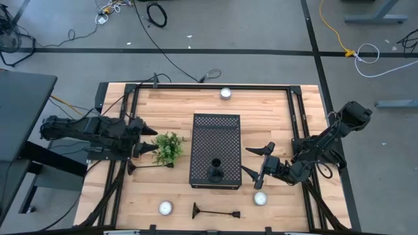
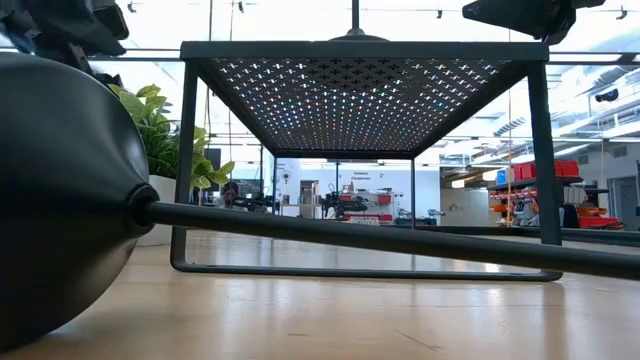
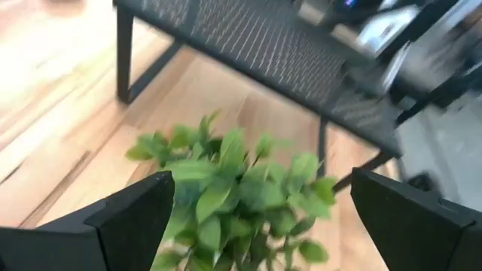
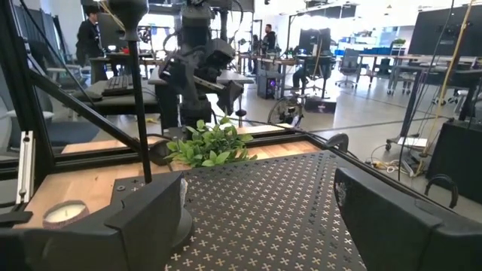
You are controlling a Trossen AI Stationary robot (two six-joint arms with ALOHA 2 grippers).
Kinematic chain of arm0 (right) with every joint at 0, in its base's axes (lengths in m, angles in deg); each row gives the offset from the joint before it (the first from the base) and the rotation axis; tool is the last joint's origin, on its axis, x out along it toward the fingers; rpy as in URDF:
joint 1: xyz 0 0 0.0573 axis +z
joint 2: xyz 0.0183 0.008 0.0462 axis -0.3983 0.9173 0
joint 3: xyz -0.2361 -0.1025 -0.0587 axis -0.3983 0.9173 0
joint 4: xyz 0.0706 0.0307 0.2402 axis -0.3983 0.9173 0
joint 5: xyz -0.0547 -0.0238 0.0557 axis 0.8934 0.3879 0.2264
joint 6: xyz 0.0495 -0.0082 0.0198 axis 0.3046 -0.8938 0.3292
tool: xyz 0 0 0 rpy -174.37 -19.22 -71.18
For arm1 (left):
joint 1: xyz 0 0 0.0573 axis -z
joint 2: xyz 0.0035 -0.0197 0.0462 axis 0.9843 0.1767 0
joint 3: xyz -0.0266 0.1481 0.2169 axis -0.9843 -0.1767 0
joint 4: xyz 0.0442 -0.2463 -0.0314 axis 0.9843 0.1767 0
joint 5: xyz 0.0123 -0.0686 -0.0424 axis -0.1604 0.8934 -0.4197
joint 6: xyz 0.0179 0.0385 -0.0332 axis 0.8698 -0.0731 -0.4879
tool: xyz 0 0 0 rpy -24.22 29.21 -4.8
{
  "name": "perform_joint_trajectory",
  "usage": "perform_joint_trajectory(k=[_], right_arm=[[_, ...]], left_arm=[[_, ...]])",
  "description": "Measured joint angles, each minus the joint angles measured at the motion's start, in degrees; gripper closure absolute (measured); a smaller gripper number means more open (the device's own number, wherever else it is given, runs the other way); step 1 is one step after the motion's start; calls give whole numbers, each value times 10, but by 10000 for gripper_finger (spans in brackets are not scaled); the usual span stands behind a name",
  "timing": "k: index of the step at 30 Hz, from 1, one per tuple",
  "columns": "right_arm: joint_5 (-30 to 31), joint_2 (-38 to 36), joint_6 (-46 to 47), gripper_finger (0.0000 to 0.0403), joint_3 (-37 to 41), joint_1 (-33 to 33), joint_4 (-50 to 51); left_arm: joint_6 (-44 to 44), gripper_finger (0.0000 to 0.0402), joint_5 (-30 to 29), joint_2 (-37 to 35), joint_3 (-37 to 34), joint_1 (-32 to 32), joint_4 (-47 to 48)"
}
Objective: Pick & Place candle stick holders
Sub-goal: Put the top black candlestick on the shelf
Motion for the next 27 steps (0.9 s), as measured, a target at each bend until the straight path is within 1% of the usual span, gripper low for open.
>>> perform_joint_trajectory(k=[5,8,10,11,13,19,23,27], right_arm=[[0,0,0,64,0,0,0],[0,0,1,64,0,0,0],[0,0,1,64,0,0,0],[0,0,1,64,0,0,0],[0,0,-1,64,0,0,0],[1,0,-5,64,0,-5,0],[0,0,-4,64,0,-7,0],[0,0,-4,64,0,-7,0]], left_arm=[[13,3,0,95,96,27,50],[13,3,-29,158,155,45,164],[-4,3,-50,200,184,56,233],[-16,3,-57,222,195,61,264],[-28,3,-51,262,211,72,308],[-31,3,-18,360,252,110,365],[-47,3,-4,409,258,139,369],[-47,3,-4,457,258,173,381]])
